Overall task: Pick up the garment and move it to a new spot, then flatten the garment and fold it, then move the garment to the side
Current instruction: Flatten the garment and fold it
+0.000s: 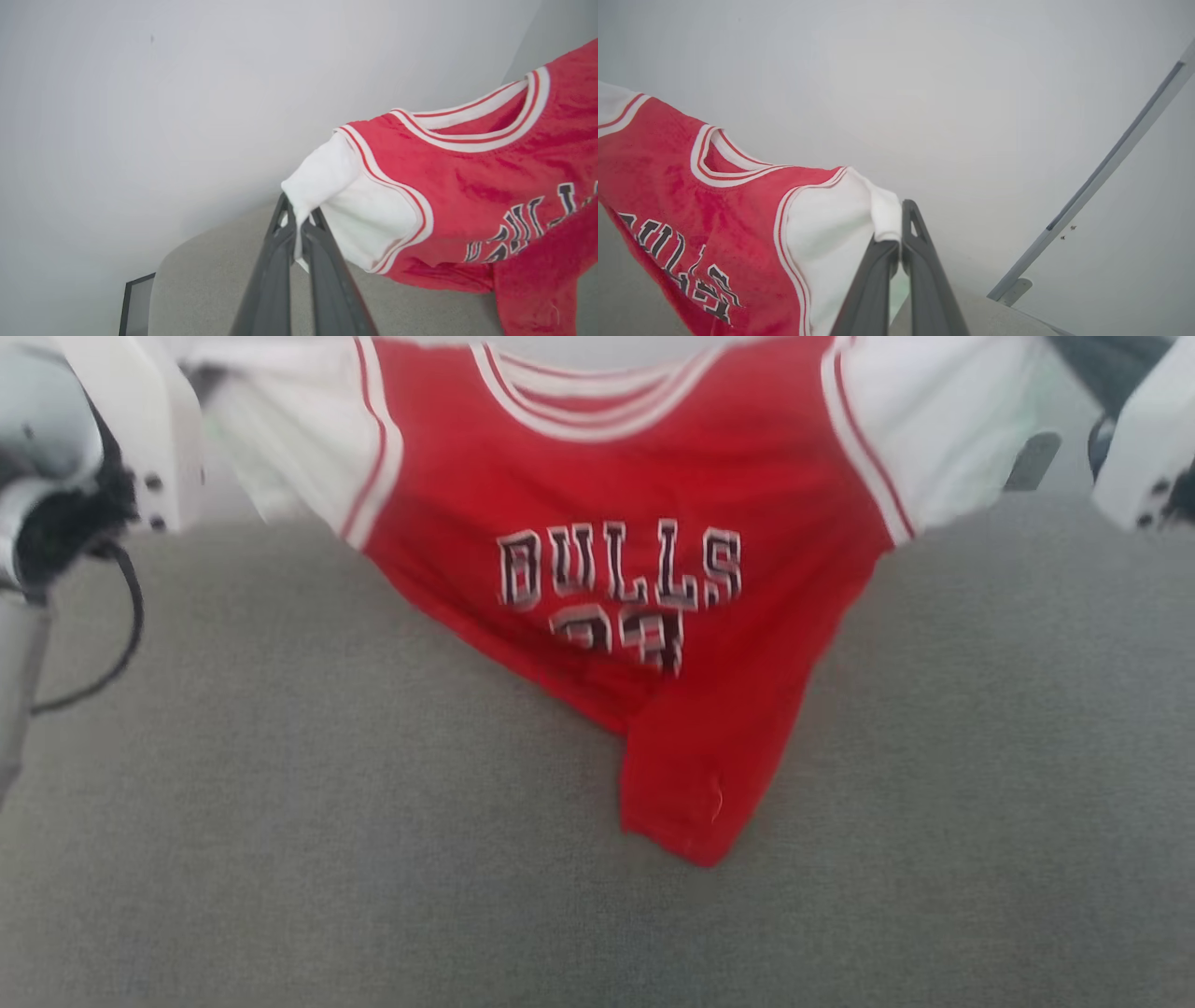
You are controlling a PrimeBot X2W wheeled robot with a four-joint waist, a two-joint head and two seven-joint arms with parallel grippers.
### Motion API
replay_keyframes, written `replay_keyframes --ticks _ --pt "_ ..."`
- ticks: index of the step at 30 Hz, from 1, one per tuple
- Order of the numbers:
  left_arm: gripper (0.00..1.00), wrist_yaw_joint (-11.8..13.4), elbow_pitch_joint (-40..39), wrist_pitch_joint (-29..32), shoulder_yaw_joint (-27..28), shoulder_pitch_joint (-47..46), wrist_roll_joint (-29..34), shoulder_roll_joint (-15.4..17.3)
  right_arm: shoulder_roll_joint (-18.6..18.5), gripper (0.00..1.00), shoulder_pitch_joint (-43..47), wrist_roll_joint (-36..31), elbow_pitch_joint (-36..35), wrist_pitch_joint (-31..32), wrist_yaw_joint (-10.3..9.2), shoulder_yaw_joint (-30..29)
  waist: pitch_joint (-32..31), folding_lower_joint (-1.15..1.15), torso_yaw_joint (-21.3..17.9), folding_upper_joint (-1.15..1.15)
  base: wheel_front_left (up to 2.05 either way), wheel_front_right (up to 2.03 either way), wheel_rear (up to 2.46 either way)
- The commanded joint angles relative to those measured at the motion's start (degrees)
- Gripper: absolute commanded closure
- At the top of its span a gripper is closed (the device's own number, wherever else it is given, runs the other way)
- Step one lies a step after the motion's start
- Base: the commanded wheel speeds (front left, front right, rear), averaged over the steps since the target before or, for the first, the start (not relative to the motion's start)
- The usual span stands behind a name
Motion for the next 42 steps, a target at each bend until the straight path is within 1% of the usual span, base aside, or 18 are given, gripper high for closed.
replay_keyframes --ticks 1,5,8,12,16,19,21,24,27,28,30,31,33,35,38,39,40,42 --pt "1.0 -0.42 0.48 -0.51 -0.1 -1.24 0.64 -0.14 0.58 1.0 -1.07 -0.22 0.54 -0.78 -0.08 0.59 -1.07 0.0 -0.5 0.0 0.0 0.0 0.0" --pt "1.0 -1.02 2.46 -2.08 -0.8 -5.48 1.22 -0.68 2.08 1.0 -5.75 -2.31 4.03 -3.94 -0.09 2.04 -1.8 0.0 -0.78 0.0 0.0 0.0 0.0" --pt "1.0 -1.37 4.12 -3.83 -1.51 -8.22 1.84 -1.18 3.52 1.0 -9.05 -3.67 7.25 -5.69 -0.09 3.13 -0.96 0.0 -0.8 0.0 0.0 0.0 0.0" --pt "1.0 -1.68 6.94 -8.39 -2.29 -12.45 3.2 -2.3 5.41 1.0 -13.82 -6.05 12.39 -8.53 -0.09 4.24 2.66 0.0 -0.7 0.0 0.0 0.0 0.0" --pt "1.0 -1.86 10.34 -14.61 -3.17 -18.04 5.54 -3.74 7.41 1.0 -19.6 -10.39 18.68 -14.18 -0.09 3.75 8.22 0.0 -0.44 0.0 0.0 0.0 0.0" --pt "1.0 -1.91 13.4 -19.6 -3.61 -23.31 7.39 -4.7 8.35 1.0 -25.5 -16.14 24.1 -21.9 -0.09 1.22 13.08 0.0 -0.1 0.0 0.0 0.0 0.0" --pt "1.0 -1.54 15.32 -24.6 -3.31 -27.64 8.94 -5.3 9.58 1.0 -28.8 -20.53 28.06 -26.9 -0.08 -0.56 16.26 0.0 0.25 0.0 0.0 0.0 0.0" --pt "1.0 -1.22 18.81 -32.09 -3.16 -33.54 11.35 -6.45 10.09 1.0 -35.02 -28.73 32.82 -35.09 -0.09 -5.79 21.0 0.0 0.95 0.0 0.0 0.0 0.0" --pt "1.0 -0.63 21.63 -40.35 -2.92 -38.98 13.29 -7.22 10.96 1.0 -38.74 -37.75 33.37 -37.57 -0.08 -12.18 24.91 0.0 1.76 0.0 0.0 0.0 0.0" --pt "1.0 -0.43 22.52 -43.12 -2.62 -40.56 13.82 -7.44 11.33 1.0 -40.0 -40.87 30.15 -37.69 -0.09 -14.52 26.24 0.0 2.06 0.0 0.0 0.0 0.0" --pt "1.0 -0.19 23.95 -49.86 -2.44 -42.3 14.88 -8.16 12.03 1.0 -38.53 -46.68 24.54 -37.66 -0.09 -19.37 28.18 0.0 2.8 0.0 0.0 0.0 0.0" --pt "1.0 -0.32 25.08 -52.33 -2.59 -42.12 15.15 -8.74 12.99 1.0 -36.59 -48.8 22.0 -37.64 -0.08 -20.7 28.74 0.0 3.11 0.0 0.0 0.0 0.0" --pt "1.0 -0.94 27.53 -54.63 -3.08 -40.7 14.68 -9.81 14.37 1.0 -32.44 -51.7 19.7 -37.57 -0.05 -22.43 28.99 0.0 3.58 0.0 0.0 0.0 0.0" --pt "1.0 -1.48 29.51 -55.6 -3.95 -39.3 14.28 -10.28 15.02 1.0 -30.07 -52.76 18.75 -37.6 -0.1 -23.49 28.67 0.0 3.9 0.0 0.0 0.0 0.0" --pt "1.0 -1.97 32.27 -56.04 -5.4 -35.46 12.64 -11.46 15.5 1.0 -24.15 -51.77 18.66 -37.65 -0.1 -22.19 27.07 0.0 4.36 0.0 0.0 0.0 0.0" --pt "1.0 -1.97 32.27 -56.04 -5.4 -35.46 12.64 -11.46 15.5 1.0 -24.15 -51.77 18.66 -37.65 -0.1 -22.19 27.07 0.0 4.36 0.0 0.0 0.0 0.0" --pt "1.0 -2.09 32.83 -56.11 -6.62 -33.69 12.66 -11.57 15.46 1.0 -22.09 -51.04 18.25 -37.66 -0.1 -21.75 26.3 0.0 4.46 0.0 0.0 0.0 0.0" --pt "1.0 -2.11 32.59 -55.47 -9.71 -29.16 10.15 -12.69 15.53 1.0 -17.27 -48.51 19.66 -37.65 -0.09 -19.54 24.29 0.0 4.45 0.0 0.0 0.0 0.0"
